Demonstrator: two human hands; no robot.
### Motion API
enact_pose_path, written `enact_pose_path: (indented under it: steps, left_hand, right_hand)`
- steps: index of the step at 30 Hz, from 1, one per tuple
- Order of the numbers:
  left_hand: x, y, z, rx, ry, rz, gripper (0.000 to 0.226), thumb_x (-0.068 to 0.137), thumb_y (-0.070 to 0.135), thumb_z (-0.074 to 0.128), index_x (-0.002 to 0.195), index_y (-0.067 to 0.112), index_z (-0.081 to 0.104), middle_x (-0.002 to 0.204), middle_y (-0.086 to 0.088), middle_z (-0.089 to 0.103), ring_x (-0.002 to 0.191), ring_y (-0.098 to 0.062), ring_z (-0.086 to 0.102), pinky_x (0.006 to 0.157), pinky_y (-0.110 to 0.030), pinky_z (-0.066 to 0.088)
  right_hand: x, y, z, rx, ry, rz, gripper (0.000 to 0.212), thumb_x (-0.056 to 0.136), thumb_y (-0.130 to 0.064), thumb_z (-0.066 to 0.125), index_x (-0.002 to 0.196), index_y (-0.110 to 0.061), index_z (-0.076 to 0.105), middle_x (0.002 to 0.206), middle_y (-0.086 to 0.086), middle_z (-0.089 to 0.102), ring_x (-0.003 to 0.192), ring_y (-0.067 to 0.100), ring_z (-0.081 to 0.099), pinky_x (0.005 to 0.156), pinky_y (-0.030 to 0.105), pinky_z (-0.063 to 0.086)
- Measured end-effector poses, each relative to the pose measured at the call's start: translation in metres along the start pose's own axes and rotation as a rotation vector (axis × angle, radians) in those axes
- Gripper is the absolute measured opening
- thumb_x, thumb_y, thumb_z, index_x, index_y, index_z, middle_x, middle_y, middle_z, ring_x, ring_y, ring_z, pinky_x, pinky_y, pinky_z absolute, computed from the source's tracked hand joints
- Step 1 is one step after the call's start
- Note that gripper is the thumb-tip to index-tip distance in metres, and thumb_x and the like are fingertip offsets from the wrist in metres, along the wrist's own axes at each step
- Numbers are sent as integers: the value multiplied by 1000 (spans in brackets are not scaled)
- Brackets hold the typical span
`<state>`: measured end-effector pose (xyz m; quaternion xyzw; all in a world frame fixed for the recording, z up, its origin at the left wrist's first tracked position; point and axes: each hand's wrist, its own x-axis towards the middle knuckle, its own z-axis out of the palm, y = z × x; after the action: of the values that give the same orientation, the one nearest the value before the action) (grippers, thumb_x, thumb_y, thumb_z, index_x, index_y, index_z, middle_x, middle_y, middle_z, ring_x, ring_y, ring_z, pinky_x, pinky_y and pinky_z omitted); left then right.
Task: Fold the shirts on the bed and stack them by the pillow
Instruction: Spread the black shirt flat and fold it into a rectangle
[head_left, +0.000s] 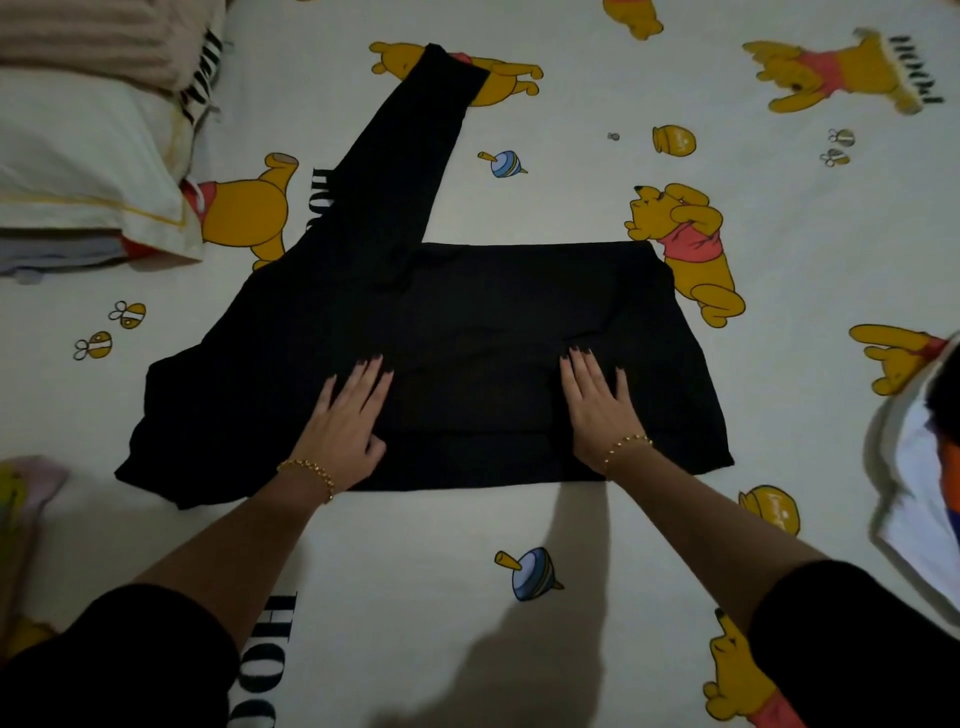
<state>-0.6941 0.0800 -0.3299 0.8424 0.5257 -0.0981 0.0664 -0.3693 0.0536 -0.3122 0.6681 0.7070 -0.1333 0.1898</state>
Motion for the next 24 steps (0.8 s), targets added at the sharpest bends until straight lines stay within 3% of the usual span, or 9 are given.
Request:
enact_pose_path:
  steps: [4, 9, 12, 15, 19, 24]
  left_hand:
    - [9, -2, -11, 21, -62, -121, 93, 84, 3, 56, 150, 20, -7, 159, -2, -9, 146, -21, 0, 118, -43, 14]
    - [-6, -4, -16, -52, -39, -55, 96, 76, -13, 49, 151, 22, 1, 159, 3, 0, 146, -19, 3, 117, -45, 10]
    - [-25, 4, -8, -54, -75, -62, 89, 81, 0, 52, 151, 21, 0, 159, 1, -3, 146, -18, 0, 117, -48, 6]
    - [-45, 3, 3, -113, -59, -69, 76, 89, 26, 47, 151, 15, 4, 159, -3, 1, 146, -16, 1, 117, -46, 0]
    - [-69, 3, 17, 3, -43, 63, 85, 80, 47, 42, 149, 6, 13, 157, -9, 12, 144, -20, 10, 117, -42, -1]
    - [-64, -3, 19, 67, -11, -119, 89, 76, 1, 58, 147, 5, 6, 157, -12, 13, 144, -25, 16, 116, -45, 15]
  right_hand:
    - [1, 22, 2, -40, 35, 25, 75, 95, -8, 39, 150, -8, -12, 159, 8, -14, 146, 23, -14, 118, 50, 0]
    - [-20, 46, 11, -99, 83, 97, 70, 98, -19, 36, 150, -11, -10, 159, 8, -11, 146, 24, -15, 117, 51, -3]
    - [-38, 42, 23, -56, 42, 92, 79, 94, -22, 41, 149, -11, -14, 159, 8, -14, 145, 24, -18, 117, 54, -3]
    - [-54, 30, 31, 46, 50, -18, 92, 86, -32, 47, 149, -11, -17, 156, 2, -21, 144, 19, -21, 115, 56, -9]
    - [-66, 7, 41, 31, 53, -176, 97, 82, -37, 50, 148, -12, -17, 154, -1, -24, 142, 15, -24, 113, 54, -16]
    - [-57, 3, 45, 34, 117, -8, 78, 94, -14, 38, 147, -12, -20, 155, 2, -22, 142, 18, -23, 113, 49, -12]
